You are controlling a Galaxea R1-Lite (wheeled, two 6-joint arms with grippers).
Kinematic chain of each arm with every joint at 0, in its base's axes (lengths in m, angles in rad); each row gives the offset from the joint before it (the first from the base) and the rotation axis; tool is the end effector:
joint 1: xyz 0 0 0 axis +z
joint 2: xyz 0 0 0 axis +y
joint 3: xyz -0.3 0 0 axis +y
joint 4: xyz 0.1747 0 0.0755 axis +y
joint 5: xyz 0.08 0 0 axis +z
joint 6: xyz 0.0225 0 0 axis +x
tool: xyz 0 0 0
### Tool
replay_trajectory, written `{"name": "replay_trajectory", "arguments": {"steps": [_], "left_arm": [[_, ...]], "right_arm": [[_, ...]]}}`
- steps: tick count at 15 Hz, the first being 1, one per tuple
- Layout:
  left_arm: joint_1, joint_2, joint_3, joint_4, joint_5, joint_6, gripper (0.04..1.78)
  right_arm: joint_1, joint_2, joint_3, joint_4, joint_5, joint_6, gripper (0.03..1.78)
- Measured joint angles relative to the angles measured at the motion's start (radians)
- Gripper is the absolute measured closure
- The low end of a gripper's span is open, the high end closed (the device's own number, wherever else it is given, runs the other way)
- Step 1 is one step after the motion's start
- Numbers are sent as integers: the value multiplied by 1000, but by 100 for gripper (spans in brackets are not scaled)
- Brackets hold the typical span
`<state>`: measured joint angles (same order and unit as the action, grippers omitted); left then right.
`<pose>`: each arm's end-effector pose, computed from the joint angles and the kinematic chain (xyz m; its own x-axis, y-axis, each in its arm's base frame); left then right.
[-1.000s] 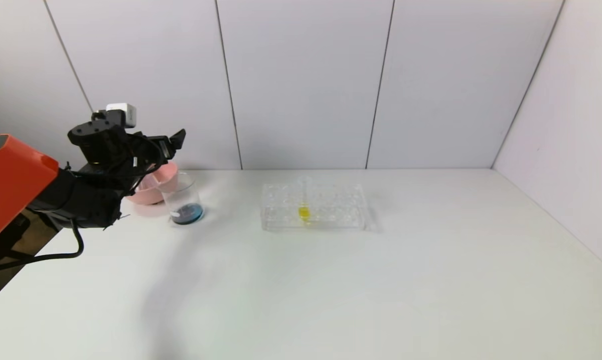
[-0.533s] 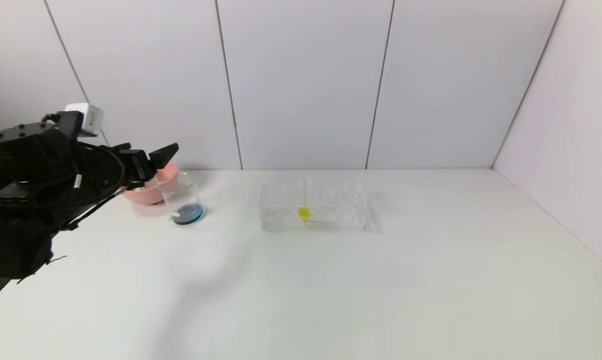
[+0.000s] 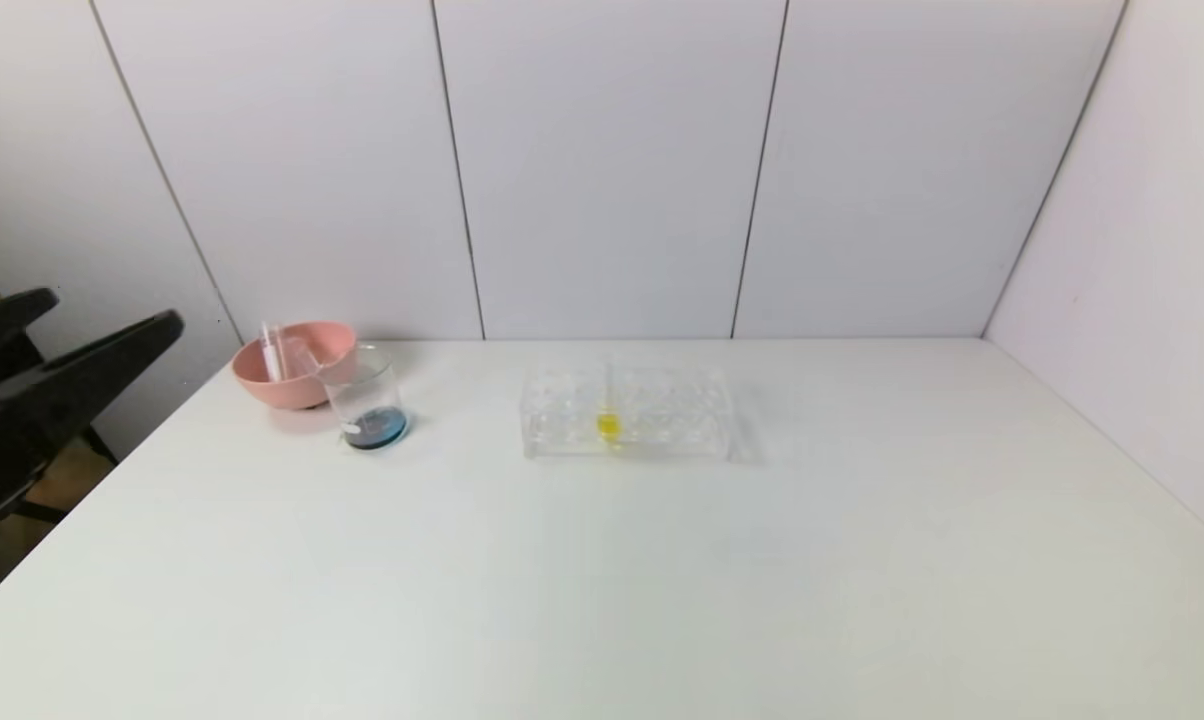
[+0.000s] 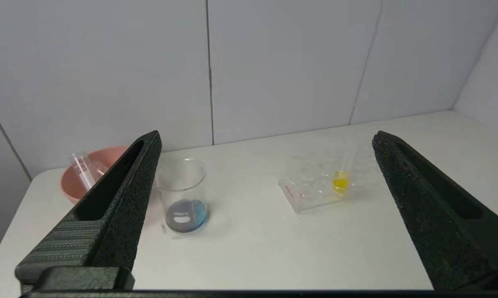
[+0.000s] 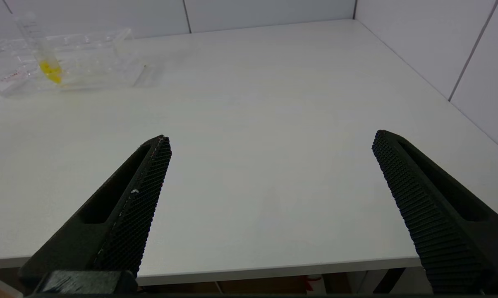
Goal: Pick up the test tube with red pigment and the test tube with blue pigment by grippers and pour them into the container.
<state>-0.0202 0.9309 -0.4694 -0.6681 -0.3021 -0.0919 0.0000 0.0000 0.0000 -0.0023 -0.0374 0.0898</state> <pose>0.1101 -0.0089 0.2513 0.9282 -0.3163 0.1958 0.3279 0.9443 -0.0290 -0.0228 -0.0008 0.0757 0.9993 -0.0374 0.0023 0.0370 0.9953 0.0898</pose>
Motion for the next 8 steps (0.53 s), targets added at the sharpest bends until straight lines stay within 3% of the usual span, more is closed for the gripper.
{"name": "replay_trajectory", "arguments": {"steps": [3,6,8], "left_arm": [[-3,-306,11,226,-16,1,4],[16,-553,3,440,30,17,4],[22,-687,18,510,61,35,4]], "right_arm": [[0,0,0,0,0,0,4],[0,0,0,0,0,0,4],[0,0,0,0,0,0,4]]}}
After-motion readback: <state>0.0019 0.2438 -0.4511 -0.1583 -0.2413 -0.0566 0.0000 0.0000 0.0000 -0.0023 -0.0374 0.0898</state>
